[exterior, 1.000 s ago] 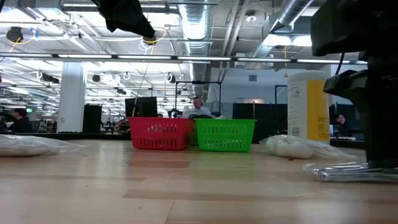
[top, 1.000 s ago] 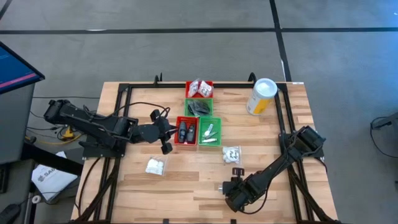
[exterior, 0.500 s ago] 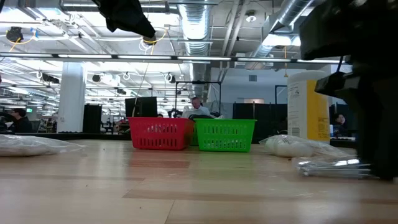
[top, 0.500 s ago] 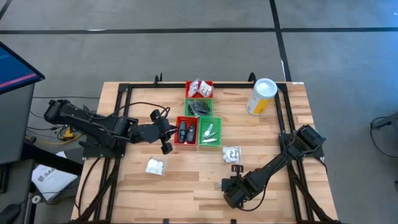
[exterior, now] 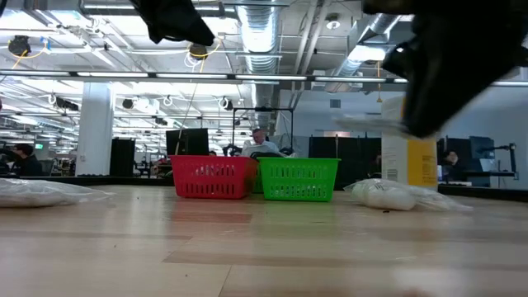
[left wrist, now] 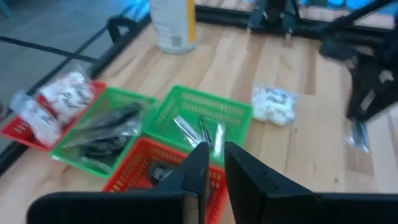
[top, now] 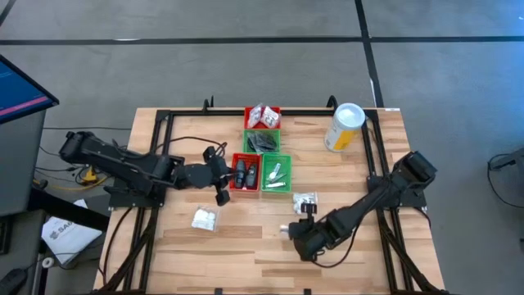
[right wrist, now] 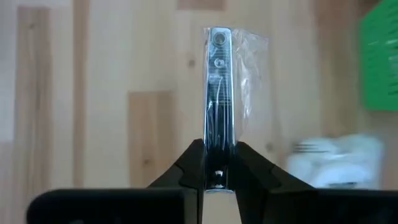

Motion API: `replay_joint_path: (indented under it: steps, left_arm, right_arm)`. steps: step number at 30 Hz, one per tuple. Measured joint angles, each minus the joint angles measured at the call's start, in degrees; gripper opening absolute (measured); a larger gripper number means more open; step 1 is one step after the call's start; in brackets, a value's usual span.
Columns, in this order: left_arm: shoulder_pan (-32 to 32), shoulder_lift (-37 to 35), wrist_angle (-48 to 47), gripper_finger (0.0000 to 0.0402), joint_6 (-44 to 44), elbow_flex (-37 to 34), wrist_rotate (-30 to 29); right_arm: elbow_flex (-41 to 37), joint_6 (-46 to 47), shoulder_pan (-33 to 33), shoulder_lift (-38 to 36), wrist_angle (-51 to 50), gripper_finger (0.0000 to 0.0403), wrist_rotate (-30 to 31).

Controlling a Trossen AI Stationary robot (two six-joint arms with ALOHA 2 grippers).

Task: Pick & Place Travel size toiletries
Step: Put the silver nail cutter into the bottom green bin

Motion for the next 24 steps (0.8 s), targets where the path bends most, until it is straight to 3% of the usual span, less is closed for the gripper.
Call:
replay_joint_path:
  steps: [13, 24]
  left_arm:
    - [0.0, 8.6, 3.2, 0.0044, 0.3, 0.0, 2.7]
    - [0.0, 9.7, 4.1, 0.0044, 0.4, 0.0, 2.7]
  right_arm:
    - [0.1, -9.5, -11.4, -4.1, -0.9, 0.0046, 2.1]
    - [0.1, -18.5, -23.3, -4.0, 0.2, 0.0046, 0.8]
